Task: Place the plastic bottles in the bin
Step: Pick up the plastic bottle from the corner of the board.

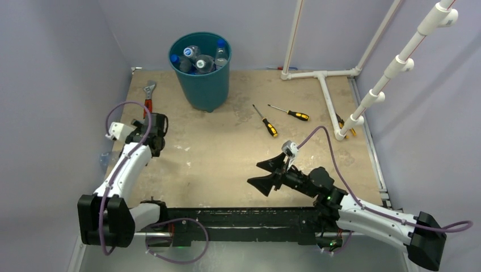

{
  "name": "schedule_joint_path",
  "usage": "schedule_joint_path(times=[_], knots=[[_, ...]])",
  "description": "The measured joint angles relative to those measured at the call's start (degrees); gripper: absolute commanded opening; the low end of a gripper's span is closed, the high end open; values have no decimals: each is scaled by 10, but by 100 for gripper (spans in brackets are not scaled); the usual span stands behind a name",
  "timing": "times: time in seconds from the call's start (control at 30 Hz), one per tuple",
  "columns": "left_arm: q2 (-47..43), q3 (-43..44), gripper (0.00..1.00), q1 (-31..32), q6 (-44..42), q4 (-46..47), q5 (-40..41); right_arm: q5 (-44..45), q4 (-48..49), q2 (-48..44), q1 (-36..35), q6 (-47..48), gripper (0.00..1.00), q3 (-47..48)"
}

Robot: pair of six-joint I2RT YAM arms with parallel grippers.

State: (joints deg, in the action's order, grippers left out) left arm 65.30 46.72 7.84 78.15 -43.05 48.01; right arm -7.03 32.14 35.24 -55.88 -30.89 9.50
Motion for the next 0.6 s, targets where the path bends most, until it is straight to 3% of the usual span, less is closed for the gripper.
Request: schedule_joint_path(times=[0.2, 0.43, 0.6], knots=[[46, -10, 94, -168, 15, 3, -35, -10, -3, 43, 0, 0, 97, 0], [72, -10, 94, -197, -9, 44, -41, -17, -5, 37, 0, 1, 97, 2], [122, -10, 95, -254, -23, 86, -70, -17, -12, 31, 0, 4, 97, 2]])
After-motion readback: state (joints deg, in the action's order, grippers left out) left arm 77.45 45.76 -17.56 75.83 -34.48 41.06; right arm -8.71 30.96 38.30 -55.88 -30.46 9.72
